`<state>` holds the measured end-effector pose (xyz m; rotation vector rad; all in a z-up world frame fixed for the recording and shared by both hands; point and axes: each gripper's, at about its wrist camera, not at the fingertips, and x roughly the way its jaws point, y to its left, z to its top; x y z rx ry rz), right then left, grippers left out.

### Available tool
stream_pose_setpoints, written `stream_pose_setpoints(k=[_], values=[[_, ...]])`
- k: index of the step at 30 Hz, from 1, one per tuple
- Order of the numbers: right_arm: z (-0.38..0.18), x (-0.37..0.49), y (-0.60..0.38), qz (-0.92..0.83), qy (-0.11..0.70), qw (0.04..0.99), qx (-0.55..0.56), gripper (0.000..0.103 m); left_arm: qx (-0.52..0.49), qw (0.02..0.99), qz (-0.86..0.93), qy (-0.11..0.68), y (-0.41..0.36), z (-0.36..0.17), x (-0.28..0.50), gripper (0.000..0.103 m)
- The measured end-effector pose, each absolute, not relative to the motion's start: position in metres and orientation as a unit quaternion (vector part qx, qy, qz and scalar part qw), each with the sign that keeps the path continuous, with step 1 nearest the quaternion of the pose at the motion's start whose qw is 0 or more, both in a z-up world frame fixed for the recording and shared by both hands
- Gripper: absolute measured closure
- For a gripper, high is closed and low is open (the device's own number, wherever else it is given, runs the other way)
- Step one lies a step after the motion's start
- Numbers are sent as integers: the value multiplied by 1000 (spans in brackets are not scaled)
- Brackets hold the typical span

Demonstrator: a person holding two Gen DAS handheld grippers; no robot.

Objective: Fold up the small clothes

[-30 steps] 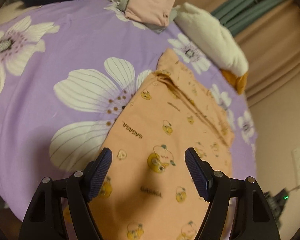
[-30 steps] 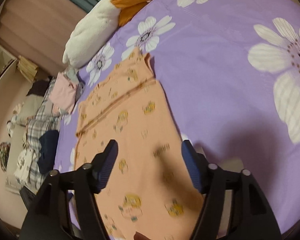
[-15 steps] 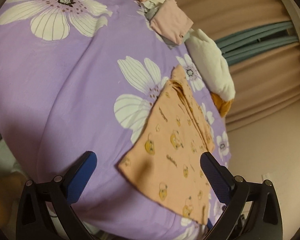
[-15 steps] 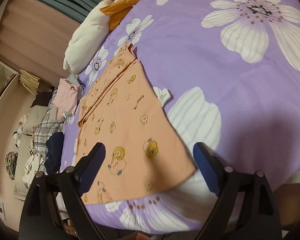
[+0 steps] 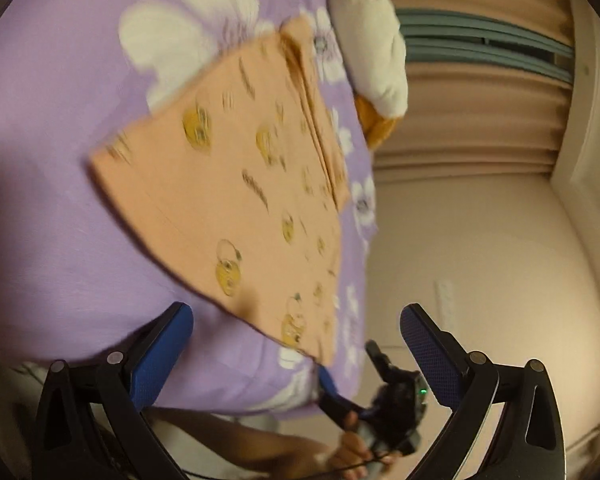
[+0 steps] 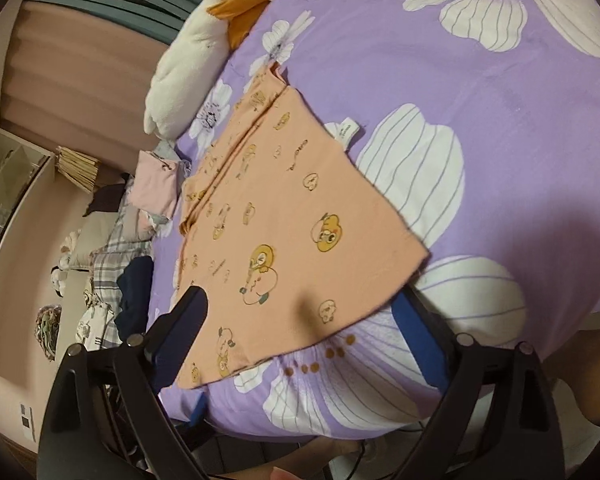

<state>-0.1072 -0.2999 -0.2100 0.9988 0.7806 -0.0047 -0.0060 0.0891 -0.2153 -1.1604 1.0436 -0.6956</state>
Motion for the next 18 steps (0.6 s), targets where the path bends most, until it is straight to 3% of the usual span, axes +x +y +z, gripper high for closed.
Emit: stream_pose_setpoints(k=[9,14,16,17,18], values=[[-215,-94,-271,61,368,790,487,10,-431,733,-277,448,65,-186,-7,2],[-207,-77,-273,21,352,834,425,21,-319,816,-234,422,50,-172,2,21],[-213,-72,-278,8,356,833,423,31,-347,804,-219,431,57,-188,13,27],[-215,-72,-280,8,349,837,422,33,-364,801,-213,425,63,-191,15,36],[-217,-73,-282,9,344,840,419,34,-376,799,-207,421,68,-193,16,38]])
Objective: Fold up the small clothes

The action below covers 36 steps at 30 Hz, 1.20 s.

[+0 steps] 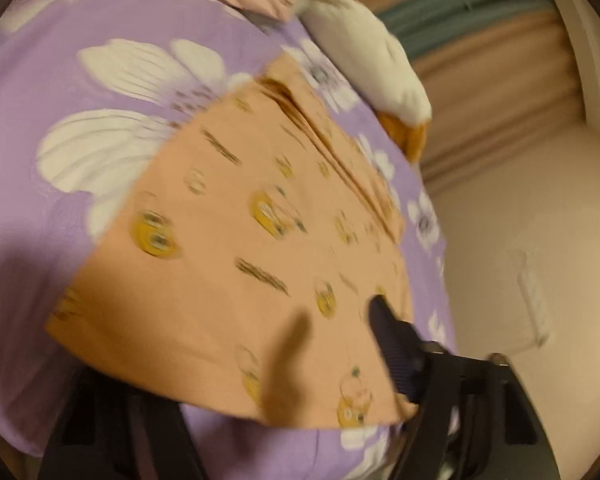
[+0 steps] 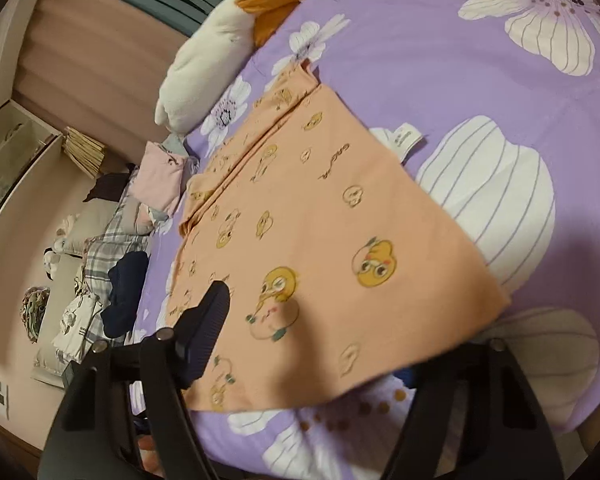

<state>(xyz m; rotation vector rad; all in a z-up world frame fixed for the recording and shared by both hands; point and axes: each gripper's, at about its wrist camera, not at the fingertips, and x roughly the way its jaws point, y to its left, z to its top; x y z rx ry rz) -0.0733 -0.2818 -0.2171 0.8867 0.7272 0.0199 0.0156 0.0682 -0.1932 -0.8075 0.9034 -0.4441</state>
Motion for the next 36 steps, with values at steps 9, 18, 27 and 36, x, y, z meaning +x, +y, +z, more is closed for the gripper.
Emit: stream_pose_setpoints(k=[9,18,27,36], values=[[-218,-74,-263,-14,321,890,323,45,-311,845,-181,395,66,-204,2,71],[-242,-80,-304,-33,314,852,417,103,-343,838,-156,394,75,-214,9,93],[-229,-78,-296,-30,327,864,381,101,-361,817,-131,429,79,-206,15,98],[-194,-49,-305,10,311,865,394,100,-321,841,-150,408,69,-175,42,98]])
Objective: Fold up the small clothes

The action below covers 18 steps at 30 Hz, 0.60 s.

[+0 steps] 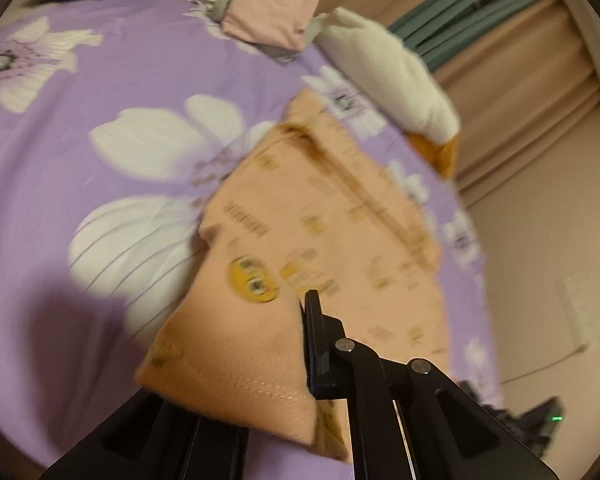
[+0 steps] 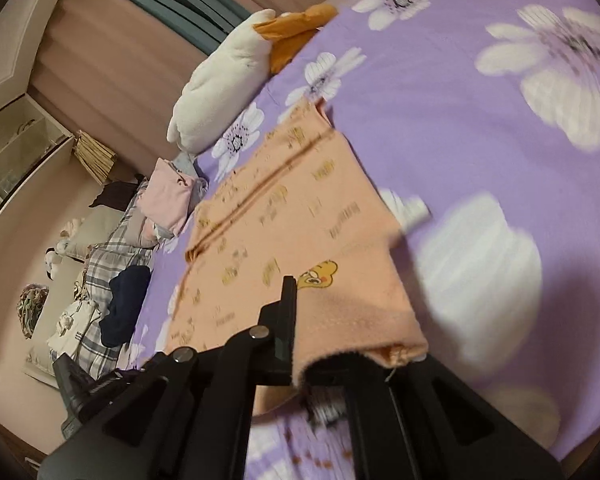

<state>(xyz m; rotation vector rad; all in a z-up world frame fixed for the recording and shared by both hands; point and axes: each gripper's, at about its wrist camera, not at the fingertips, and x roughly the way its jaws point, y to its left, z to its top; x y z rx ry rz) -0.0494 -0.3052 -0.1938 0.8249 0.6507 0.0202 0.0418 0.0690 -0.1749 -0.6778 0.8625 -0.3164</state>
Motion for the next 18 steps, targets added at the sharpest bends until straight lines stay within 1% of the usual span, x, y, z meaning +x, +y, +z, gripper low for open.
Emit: stream_pose_setpoints(k=[4,8,11,13,16,18], values=[[-179,-24,-318,23,300,857,418,100,-270,874,-118,386,63,-146,70,98],[-158,12,-329,26,289,867,405,100,-275,874,-142,374,55,-125,113,98],[-146,48,-339,39,284,868,405,100,-244,897,-125,347,43,-103,150,98],[-141,80,-347,42,287,870,400,100,-237,900,-130,342,34,-98,176,98],[-138,126,-354,24,313,873,372,100,-248,888,-140,362,21,-103,220,98],[-140,150,-358,27,325,872,365,100,-220,897,-115,366,14,-105,238,98]])
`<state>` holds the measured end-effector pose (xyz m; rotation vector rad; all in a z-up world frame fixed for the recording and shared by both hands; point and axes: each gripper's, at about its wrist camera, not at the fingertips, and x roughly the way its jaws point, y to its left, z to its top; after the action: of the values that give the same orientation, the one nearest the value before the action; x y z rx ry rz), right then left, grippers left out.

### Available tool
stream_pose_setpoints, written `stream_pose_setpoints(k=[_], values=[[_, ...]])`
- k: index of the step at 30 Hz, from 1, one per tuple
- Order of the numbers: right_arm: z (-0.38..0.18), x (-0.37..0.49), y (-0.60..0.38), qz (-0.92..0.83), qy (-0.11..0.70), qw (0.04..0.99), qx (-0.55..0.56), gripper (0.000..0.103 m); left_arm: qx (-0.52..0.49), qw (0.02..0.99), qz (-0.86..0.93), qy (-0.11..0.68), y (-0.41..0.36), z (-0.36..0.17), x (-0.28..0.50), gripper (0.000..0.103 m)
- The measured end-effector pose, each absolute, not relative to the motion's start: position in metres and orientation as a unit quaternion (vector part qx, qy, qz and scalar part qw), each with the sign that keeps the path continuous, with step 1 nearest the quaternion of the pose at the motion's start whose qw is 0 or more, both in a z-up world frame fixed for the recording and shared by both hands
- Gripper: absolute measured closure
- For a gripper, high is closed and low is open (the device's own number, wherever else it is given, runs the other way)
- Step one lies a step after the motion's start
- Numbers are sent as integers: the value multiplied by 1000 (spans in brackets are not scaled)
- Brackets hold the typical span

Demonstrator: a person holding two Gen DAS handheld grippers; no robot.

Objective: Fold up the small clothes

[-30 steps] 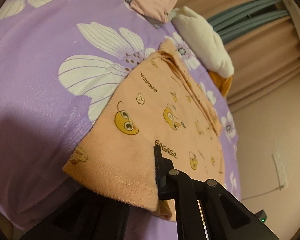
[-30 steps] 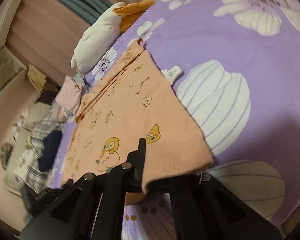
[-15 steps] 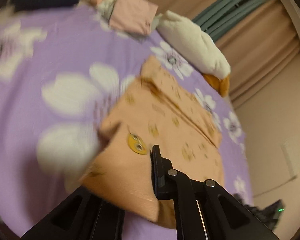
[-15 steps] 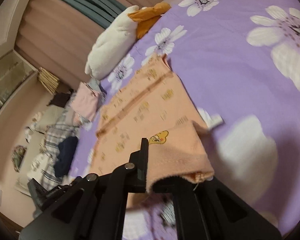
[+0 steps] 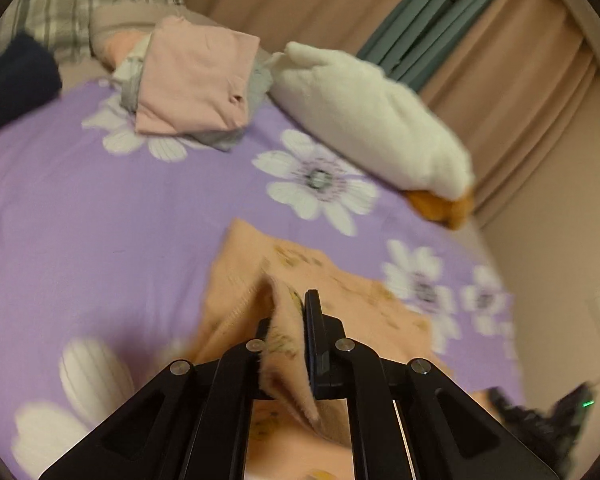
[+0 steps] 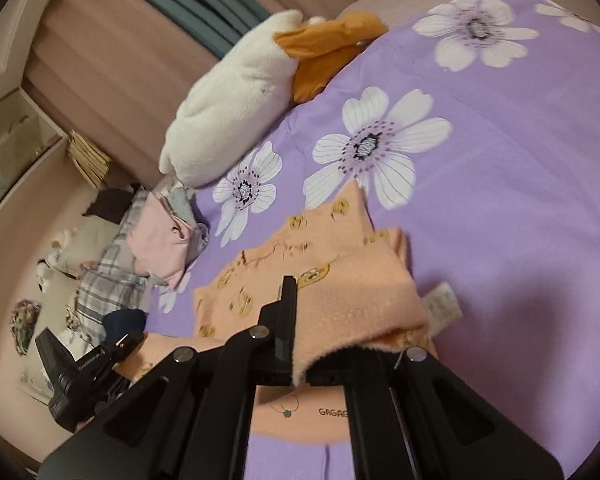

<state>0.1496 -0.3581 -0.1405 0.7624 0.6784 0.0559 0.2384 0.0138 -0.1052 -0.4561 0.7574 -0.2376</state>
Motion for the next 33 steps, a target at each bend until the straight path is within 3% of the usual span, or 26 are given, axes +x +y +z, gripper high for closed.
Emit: stream_pose_setpoints(k=[10,18,20,21,22,23,24,25,26,27,28,29,30,33], values=[[-170,259,-367,25,392,860,325,100,-226,893,-76,382,13,-134,318,98],[-202,305,-385,22,469,831,299,98,-213,837,-82,497,14,-180,376,98],[-189,300,-394,33,473,832,287,86,-229,834,-101,492,26,-172,373,98],[-181,294,-399,22,465,840,280,68,-238,836,-105,484,34,-165,370,96],[-168,285,-405,5,447,852,271,45,-238,843,-93,474,43,-153,365,84],[-157,276,-409,-2,433,861,267,38,-233,850,-80,466,49,-144,360,60],[-147,267,-413,2,419,869,262,35,-224,859,-70,456,55,-133,353,49],[-135,257,-415,13,405,878,255,36,-210,872,-66,436,59,-121,342,42],[-125,248,-415,17,394,884,251,38,-192,882,-74,423,57,-113,334,42],[-119,242,-414,20,389,887,246,49,-168,889,-90,417,52,-106,326,47],[-115,239,-409,27,394,887,239,69,-132,890,-120,419,39,-99,316,63],[-116,239,-400,38,411,882,228,78,-96,886,-141,430,25,-98,310,74],[-120,242,-388,49,433,875,212,91,-55,878,-157,448,7,-100,304,76],[-148,252,-345,77,500,847,166,95,30,830,-169,530,-49,-132,300,84]])
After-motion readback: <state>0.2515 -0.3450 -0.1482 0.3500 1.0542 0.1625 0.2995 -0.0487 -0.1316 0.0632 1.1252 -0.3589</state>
